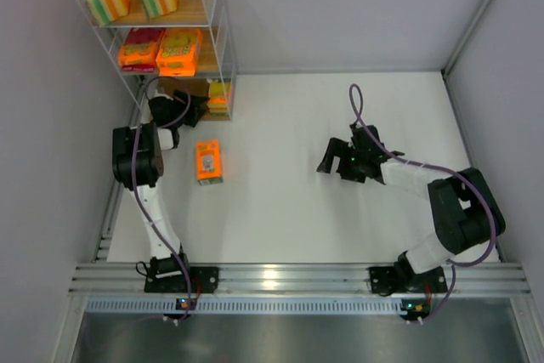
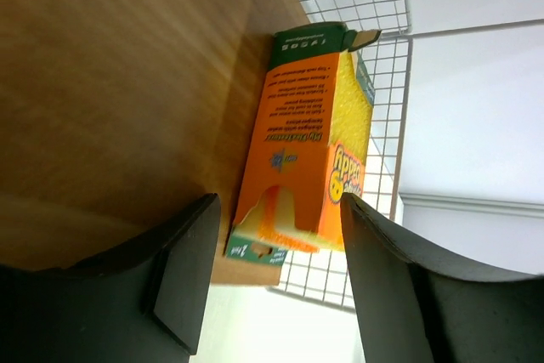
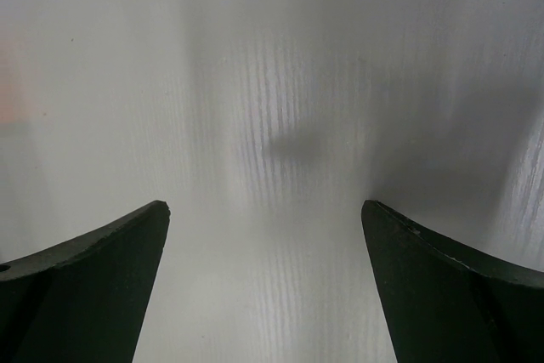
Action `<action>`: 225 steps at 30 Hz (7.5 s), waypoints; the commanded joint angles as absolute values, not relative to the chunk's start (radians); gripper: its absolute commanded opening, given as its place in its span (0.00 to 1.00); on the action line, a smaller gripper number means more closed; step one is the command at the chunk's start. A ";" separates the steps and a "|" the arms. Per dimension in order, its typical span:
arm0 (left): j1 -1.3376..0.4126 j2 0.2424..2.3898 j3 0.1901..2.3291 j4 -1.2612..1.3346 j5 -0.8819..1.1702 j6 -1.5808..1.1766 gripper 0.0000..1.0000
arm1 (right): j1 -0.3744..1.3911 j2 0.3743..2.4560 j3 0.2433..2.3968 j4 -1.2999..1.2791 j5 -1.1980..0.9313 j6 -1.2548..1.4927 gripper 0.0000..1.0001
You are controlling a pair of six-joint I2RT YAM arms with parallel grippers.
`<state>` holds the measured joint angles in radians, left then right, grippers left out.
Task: Place and organize the cleaning sponges onto the shelf
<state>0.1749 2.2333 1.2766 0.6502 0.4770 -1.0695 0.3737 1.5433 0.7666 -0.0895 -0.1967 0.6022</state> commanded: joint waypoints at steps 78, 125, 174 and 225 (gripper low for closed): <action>-0.144 1.720 1.106 -0.417 -0.058 -0.230 0.88 | 0.466 1.253 0.673 -0.097 -0.206 0.561 0.99; -0.804 1.417 1.075 0.186 -0.226 -0.750 0.69 | 0.772 0.933 0.635 0.152 0.090 0.293 1.00; -0.859 1.213 0.874 0.155 -0.123 -0.857 0.71 | 0.827 0.965 0.519 0.441 0.054 0.178 0.49; -0.330 1.109 1.249 -0.624 0.383 -0.916 0.94 | 1.230 1.442 0.479 1.390 0.676 -1.000 0.47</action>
